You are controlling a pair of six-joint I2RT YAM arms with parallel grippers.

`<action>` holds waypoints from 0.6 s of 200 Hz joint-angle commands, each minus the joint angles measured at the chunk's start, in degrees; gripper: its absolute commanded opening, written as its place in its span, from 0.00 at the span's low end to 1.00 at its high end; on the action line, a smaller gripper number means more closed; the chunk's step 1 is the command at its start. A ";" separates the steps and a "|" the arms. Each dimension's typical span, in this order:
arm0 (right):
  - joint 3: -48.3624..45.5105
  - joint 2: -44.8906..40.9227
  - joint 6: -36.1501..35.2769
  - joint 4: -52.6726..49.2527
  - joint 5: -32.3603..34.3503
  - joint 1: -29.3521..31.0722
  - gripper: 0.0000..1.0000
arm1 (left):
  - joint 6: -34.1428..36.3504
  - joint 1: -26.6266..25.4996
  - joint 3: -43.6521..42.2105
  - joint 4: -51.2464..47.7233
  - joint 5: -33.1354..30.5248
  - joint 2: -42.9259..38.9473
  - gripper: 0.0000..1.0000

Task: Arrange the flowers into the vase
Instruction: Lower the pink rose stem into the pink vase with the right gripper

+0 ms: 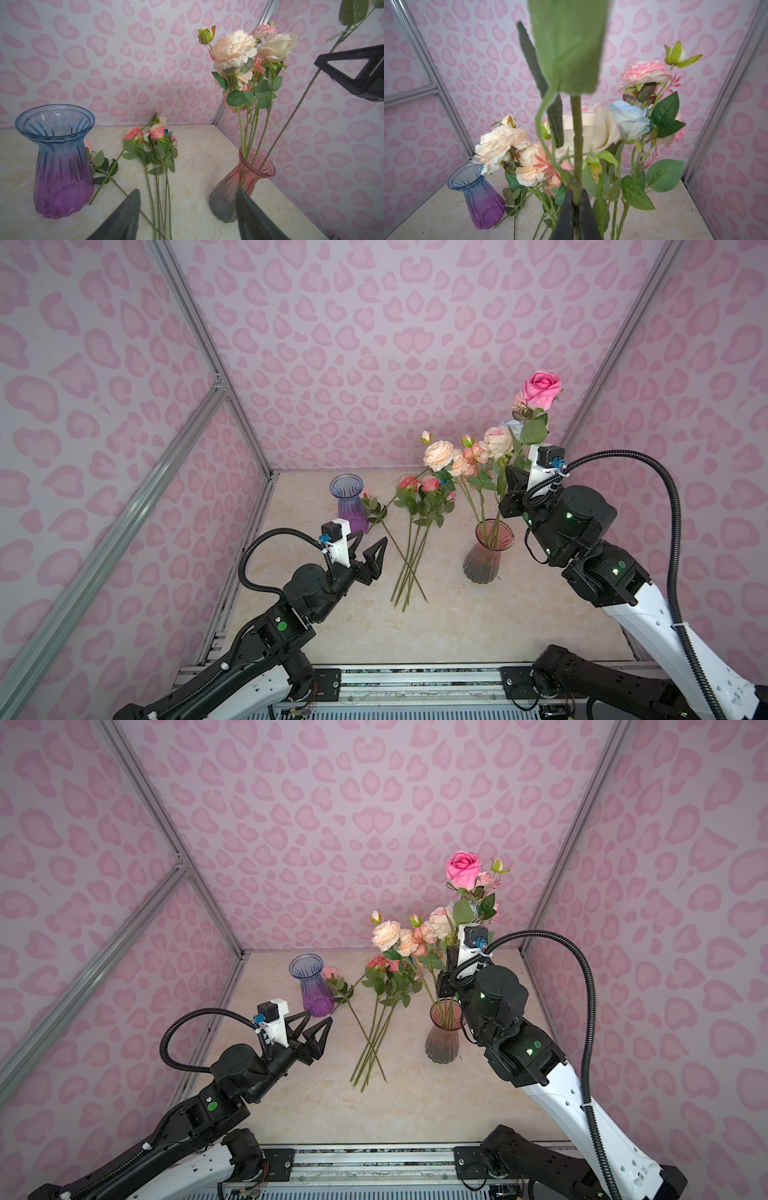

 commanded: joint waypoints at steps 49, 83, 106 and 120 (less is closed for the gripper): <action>-4.97 0.46 4.42 -3.40 2.13 -0.44 0.36 | -0.39 0.08 -0.53 2.60 0.45 0.61 0.73; -4.55 0.46 5.65 -5.38 0.61 -0.33 0.44 | -0.71 0.09 -0.84 2.71 0.74 0.84 0.73; -4.19 -0.88 6.95 -7.55 0.23 -0.35 0.47 | -0.93 0.13 -1.01 2.68 1.10 1.28 0.73; -3.95 -2.01 7.57 -9.41 0.21 -0.37 0.48 | -0.64 0.04 -0.92 2.75 1.10 1.54 0.73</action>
